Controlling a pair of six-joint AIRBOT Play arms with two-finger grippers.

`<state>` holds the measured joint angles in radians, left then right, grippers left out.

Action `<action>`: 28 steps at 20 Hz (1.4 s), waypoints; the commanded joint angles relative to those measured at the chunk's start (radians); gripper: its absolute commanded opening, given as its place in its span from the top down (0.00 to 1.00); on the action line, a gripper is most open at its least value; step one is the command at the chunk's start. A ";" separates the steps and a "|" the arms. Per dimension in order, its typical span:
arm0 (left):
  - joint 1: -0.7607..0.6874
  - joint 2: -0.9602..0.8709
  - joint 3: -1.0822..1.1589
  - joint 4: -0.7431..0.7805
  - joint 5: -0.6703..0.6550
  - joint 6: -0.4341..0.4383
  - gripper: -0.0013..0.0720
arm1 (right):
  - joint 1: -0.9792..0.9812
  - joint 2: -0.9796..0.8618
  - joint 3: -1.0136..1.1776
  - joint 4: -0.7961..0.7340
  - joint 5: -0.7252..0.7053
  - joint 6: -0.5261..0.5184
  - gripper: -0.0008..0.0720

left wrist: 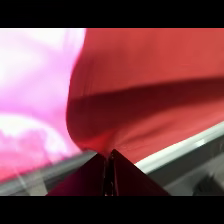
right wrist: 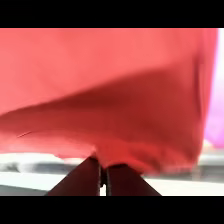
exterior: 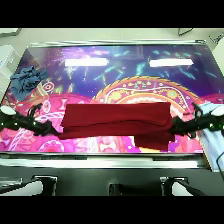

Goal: Fold the clothes and pants, and hang the long-sleeved shirts on hangers.

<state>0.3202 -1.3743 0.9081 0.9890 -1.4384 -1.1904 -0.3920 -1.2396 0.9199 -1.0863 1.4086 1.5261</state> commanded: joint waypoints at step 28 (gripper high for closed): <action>0.059 -0.421 0.906 -0.106 -0.301 -0.314 0.09 | -0.139 -0.502 0.386 0.071 -0.044 -0.053 0.00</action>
<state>0.3695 -1.8473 1.7988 0.8825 -1.7130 -1.4601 -0.5068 -1.7218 1.3800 -1.0458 1.4052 1.5238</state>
